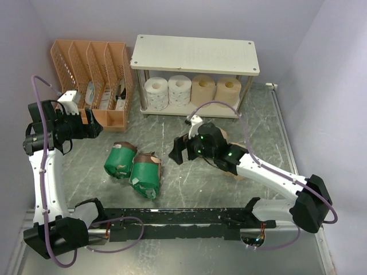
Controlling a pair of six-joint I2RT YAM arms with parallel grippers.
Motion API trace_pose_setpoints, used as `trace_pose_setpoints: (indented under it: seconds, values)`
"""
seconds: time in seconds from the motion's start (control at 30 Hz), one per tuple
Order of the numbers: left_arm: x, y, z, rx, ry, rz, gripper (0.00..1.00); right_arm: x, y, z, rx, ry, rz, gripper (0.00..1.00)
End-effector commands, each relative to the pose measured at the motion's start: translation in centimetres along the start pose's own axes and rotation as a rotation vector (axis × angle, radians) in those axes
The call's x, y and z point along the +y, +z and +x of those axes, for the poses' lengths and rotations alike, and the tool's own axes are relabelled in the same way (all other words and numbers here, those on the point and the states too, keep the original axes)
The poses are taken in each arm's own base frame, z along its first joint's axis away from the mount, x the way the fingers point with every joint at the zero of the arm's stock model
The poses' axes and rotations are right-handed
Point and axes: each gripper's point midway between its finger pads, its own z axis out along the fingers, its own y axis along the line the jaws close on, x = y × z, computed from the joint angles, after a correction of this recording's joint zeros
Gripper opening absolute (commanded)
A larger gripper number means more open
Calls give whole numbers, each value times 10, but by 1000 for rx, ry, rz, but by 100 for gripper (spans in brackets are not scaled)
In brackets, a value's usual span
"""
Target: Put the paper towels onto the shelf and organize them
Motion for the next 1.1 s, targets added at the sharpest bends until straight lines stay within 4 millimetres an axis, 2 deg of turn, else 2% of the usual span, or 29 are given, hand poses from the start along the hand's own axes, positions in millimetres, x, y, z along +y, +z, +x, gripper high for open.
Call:
trace_pose_setpoints:
  seconds: [0.0,0.07,0.13,0.23,0.33,0.47,0.6,0.73,1.0,1.07]
  values:
    - [-1,-7,-11,-38,16,1,94,47,-8,10,28,-114,-217,98]
    - [-2,-9,-11,-42,19,-2,94,17,-4,4,29,-119,-31,97]
    - [-1,-10,-9,-45,22,-13,94,-14,-9,-5,34,-132,180,96]
    - [4,-9,-6,-51,29,-39,93,-50,-39,-18,91,-154,501,94]
    - [8,-8,-6,-52,32,-60,93,-71,-65,-21,174,-160,732,94]
    - [6,-8,-8,-55,29,-46,94,-87,-86,-5,274,-184,917,94]
    - [8,-7,-9,-54,22,-51,94,-102,-98,15,323,-198,1012,94]
    - [7,-7,-9,-56,23,-50,94,-110,-97,33,355,-213,1030,94]
    - [6,-8,-9,-59,28,-46,94,-113,-60,44,343,-272,969,89]
    - [7,-9,-8,-60,30,-53,94,-113,-49,44,352,-309,954,83]
